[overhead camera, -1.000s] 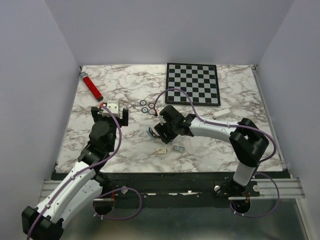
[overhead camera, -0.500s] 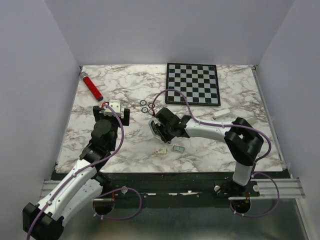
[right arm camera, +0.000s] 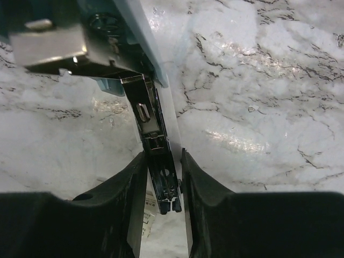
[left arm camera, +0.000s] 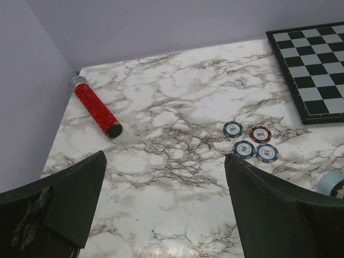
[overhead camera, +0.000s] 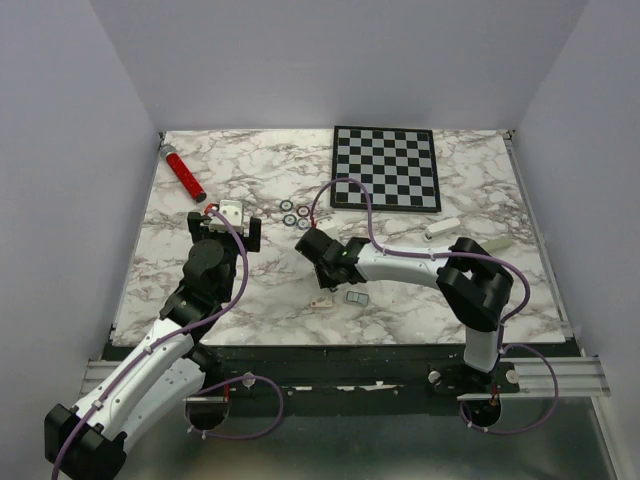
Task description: Load the staples into the stapler
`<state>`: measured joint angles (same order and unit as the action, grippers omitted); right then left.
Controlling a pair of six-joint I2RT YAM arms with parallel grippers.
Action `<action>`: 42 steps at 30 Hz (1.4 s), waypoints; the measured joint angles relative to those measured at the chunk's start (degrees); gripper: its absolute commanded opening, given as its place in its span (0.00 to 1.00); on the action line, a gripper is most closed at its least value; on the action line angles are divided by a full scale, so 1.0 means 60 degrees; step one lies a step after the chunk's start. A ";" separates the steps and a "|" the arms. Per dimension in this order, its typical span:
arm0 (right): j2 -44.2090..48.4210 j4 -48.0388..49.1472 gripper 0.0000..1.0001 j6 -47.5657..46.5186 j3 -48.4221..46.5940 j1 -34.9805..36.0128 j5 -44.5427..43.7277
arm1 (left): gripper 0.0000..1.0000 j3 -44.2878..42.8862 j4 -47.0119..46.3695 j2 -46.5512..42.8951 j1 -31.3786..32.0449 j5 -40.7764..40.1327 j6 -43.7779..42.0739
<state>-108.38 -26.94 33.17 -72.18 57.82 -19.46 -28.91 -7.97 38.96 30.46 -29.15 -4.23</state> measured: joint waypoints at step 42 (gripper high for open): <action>0.3304 -0.0667 0.69 0.1960 0.3934 0.0033 -0.0142 | 0.99 0.0000 -0.0011 0.0102 0.0007 0.0004 0.0004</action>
<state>-88.55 -30.94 44.93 -48.58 58.02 -20.32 -28.91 -8.03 39.57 30.50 -29.12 -4.21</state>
